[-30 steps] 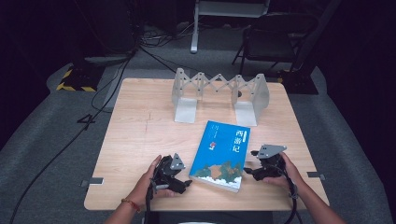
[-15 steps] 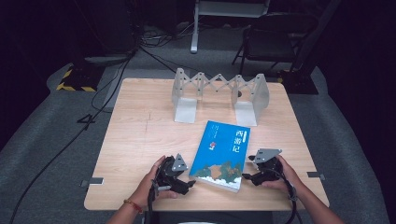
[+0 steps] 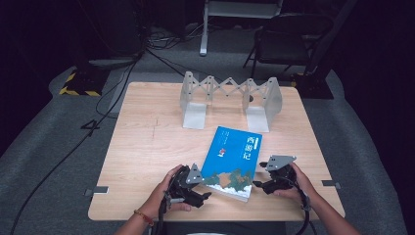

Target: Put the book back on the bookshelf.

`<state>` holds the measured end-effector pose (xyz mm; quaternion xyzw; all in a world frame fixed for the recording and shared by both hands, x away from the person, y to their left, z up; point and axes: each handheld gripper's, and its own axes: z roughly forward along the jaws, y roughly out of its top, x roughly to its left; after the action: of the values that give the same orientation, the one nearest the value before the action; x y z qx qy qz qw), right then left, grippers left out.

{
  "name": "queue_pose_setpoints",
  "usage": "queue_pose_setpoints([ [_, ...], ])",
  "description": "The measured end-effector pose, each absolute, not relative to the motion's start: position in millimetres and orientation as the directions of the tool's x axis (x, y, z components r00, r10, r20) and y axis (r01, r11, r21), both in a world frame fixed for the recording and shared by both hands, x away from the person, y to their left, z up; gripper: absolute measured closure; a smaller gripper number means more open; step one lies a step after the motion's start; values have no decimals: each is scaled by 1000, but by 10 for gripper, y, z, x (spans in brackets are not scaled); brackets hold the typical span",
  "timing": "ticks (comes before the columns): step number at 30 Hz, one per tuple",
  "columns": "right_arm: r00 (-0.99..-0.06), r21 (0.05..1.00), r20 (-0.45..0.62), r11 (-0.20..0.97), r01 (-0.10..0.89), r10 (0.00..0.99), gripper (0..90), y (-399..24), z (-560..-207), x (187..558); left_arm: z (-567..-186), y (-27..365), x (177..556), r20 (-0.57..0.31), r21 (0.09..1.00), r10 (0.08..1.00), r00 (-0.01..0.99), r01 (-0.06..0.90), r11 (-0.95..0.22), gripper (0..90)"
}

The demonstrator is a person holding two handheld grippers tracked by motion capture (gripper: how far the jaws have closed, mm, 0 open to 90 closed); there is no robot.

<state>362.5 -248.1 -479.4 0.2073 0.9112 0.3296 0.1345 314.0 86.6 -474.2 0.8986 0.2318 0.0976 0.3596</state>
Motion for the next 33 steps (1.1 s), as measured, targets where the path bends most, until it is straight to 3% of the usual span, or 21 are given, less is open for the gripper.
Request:
queue_pose_setpoints([
  [20, -865, 700, -68, 642, 313, 497, 256, -2383, -4675, 3625, -4688, 492, 3122, 28, 673, 388, 921, 270, -689, 207],
  [33, -823, 730, -56, 586, 353, 565, 243, -2164, -4481, 3655, -4713, 399, 3138, 56, 678, 469, 881, 311, -666, 196],
])
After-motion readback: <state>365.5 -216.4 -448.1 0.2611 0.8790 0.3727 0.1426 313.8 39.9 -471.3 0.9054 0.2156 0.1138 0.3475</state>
